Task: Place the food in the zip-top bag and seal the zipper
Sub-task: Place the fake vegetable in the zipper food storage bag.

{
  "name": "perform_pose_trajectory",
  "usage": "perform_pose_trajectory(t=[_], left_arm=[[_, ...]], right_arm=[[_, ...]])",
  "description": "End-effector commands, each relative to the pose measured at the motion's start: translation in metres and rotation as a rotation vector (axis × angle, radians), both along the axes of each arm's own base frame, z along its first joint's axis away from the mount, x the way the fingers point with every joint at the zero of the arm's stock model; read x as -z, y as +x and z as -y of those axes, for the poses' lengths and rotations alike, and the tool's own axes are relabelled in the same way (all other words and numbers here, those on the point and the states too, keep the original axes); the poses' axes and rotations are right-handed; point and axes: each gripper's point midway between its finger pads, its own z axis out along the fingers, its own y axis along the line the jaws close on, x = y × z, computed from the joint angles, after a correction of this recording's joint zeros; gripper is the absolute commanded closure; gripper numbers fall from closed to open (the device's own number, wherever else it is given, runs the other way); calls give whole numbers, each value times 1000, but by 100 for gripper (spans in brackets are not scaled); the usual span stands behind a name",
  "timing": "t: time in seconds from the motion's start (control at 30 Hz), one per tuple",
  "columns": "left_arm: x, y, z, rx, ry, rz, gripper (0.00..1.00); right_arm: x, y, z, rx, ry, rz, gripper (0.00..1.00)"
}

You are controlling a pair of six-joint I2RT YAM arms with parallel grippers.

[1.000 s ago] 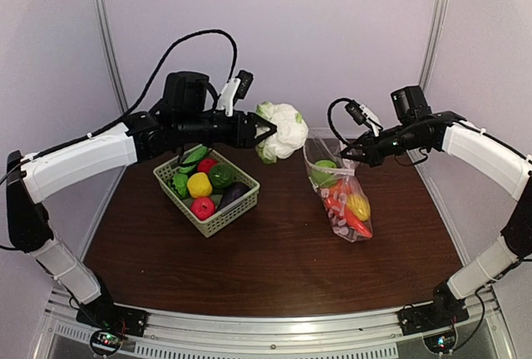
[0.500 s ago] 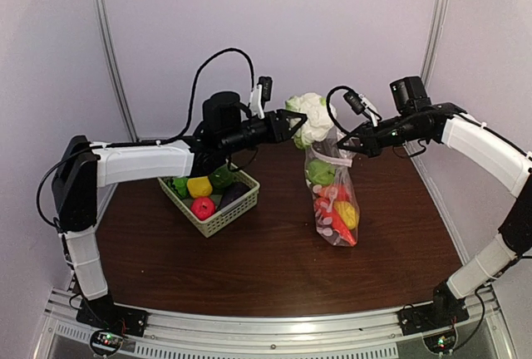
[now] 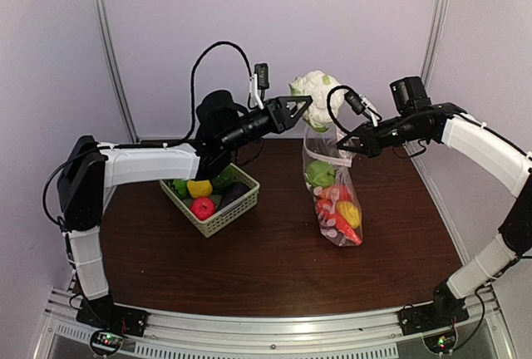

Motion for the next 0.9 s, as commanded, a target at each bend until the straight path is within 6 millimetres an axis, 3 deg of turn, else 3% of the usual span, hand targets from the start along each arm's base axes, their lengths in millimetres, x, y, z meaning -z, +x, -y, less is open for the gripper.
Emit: perform_pose_trajectory(t=[0.0, 0.27, 0.47, 0.77, 0.83, 0.87], left_arm=[[-4, -10, 10, 47, -46, 32, 67], [66, -14, 3, 4, 88, -33, 68], [107, -11, 8, -36, 209, -37, 73], [158, 5, 19, -161, 562, -21, 83], [159, 8, 27, -176, 646, 2, 82], [149, 5, 34, -154, 650, 35, 77]], right_arm=[[-9, -2, -4, -14, 28, 8, 100], [-32, -9, -2, -21, 95, 28, 100], [-48, -7, 2, -17, 152, 41, 100], [-51, -14, 0, -64, 193, 25, 100], [-48, -15, -2, -76, 193, 11, 100], [-47, -14, -2, -73, 192, 12, 100]])
